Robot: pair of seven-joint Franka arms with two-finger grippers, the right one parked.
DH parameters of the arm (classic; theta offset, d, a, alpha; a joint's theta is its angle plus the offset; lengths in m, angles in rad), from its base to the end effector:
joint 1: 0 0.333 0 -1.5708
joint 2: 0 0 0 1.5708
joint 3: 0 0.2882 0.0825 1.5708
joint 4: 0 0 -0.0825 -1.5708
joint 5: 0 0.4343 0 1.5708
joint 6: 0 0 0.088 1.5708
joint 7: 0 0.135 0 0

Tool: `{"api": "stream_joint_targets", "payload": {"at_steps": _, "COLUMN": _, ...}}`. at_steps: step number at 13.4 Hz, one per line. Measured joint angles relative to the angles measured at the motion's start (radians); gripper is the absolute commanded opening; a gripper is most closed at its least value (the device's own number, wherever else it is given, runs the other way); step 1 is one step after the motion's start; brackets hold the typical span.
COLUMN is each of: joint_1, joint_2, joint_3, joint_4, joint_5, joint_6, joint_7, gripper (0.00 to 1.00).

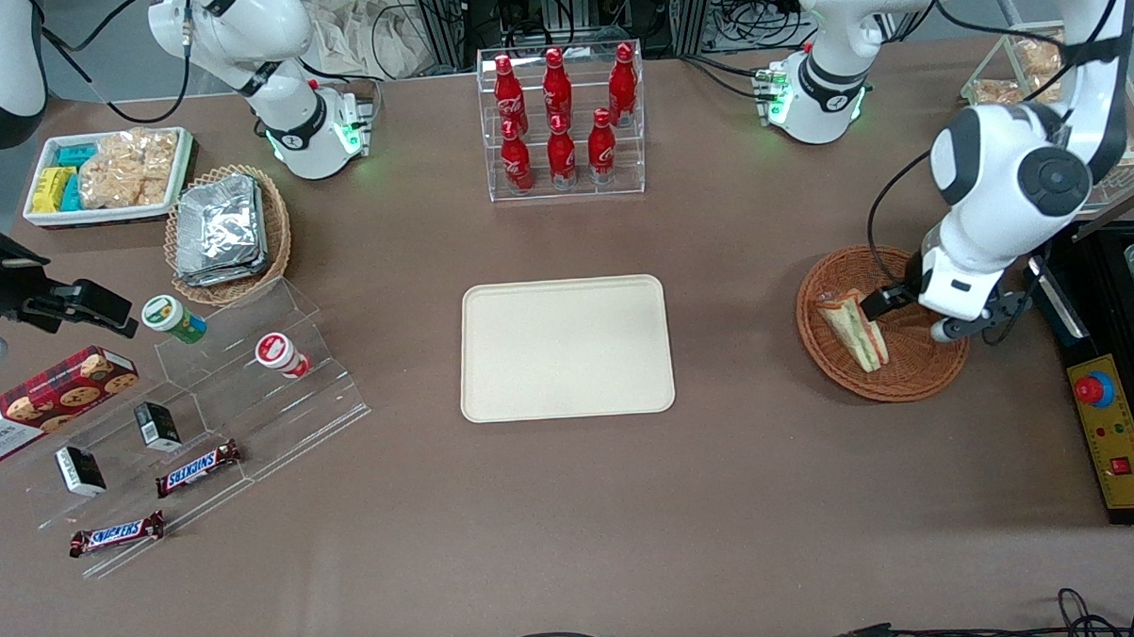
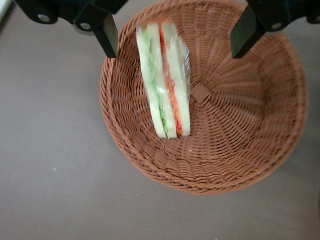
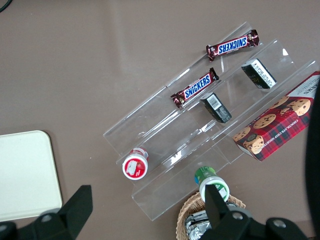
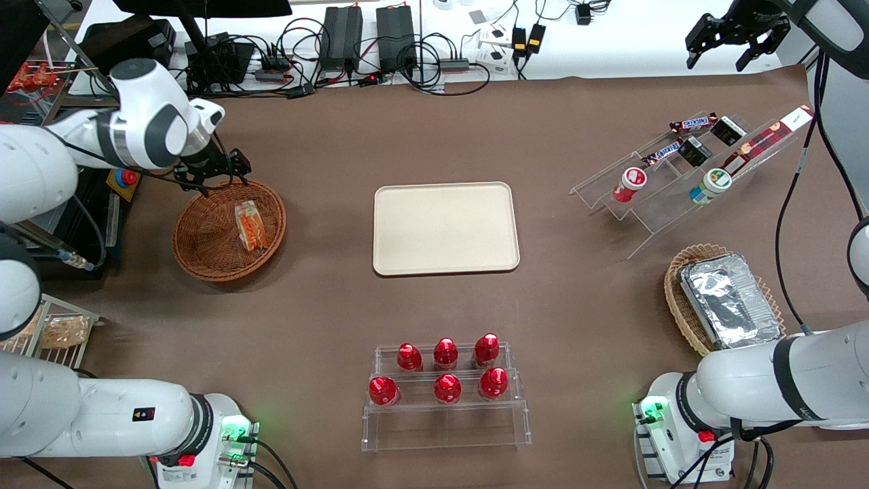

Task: Place sandwich from basket to tray
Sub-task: 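Close the left gripper on the wrapped sandwich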

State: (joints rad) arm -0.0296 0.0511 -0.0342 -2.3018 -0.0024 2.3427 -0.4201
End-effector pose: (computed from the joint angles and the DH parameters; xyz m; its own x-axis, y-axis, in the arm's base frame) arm 0.5489 -0.0353 0.2332 0.9365 0.3504 -0.0107 0.3504 -0.9366 -0.0010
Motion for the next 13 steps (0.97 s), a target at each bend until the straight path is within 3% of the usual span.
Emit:
{"api": "stream_joint_targets", "payload": {"at_steps": 3, "joint_1": -0.011, "joint_2": 0.047, "joint_3": -0.002, "joint_4": -0.098, "joint_5": 0.0, "joint_6": 0.166, "joint_7": -0.044, "gripper": 1.0}}
{"api": "stream_joint_targets", "payload": {"at_steps": 8, "joint_1": -0.016, "joint_2": 0.079, "joint_3": -0.002, "joint_4": -0.141, "joint_5": 0.0, "joint_6": 0.241, "joint_7": -0.052, "gripper": 1.0}}
{"api": "stream_joint_targets", "payload": {"at_steps": 9, "joint_1": -0.017, "joint_2": 0.084, "joint_3": -0.002, "joint_4": -0.147, "joint_5": 0.0, "joint_6": 0.257, "joint_7": -0.052, "gripper": 0.87}}
{"api": "stream_joint_targets", "payload": {"at_steps": 10, "joint_1": -0.017, "joint_2": 0.09, "joint_3": -0.002, "joint_4": -0.153, "joint_5": 0.0, "joint_6": 0.273, "joint_7": -0.052, "gripper": 0.51}}
{"api": "stream_joint_targets", "payload": {"at_steps": 11, "joint_1": -0.017, "joint_2": 0.095, "joint_3": -0.002, "joint_4": -0.159, "joint_5": 0.0, "joint_6": 0.285, "joint_7": -0.052, "gripper": 0.21}}
{"api": "stream_joint_targets", "payload": {"at_steps": 12, "joint_1": -0.017, "joint_2": 0.099, "joint_3": -0.002, "joint_4": -0.161, "joint_5": 0.0, "joint_6": 0.292, "joint_7": -0.053, "gripper": 0.08}}
{"api": "stream_joint_targets", "payload": {"at_steps": 13, "joint_1": -0.017, "joint_2": 0.101, "joint_3": -0.002, "joint_4": -0.161, "joint_5": 0.0, "joint_6": 0.294, "joint_7": -0.053, "gripper": 0.08}}
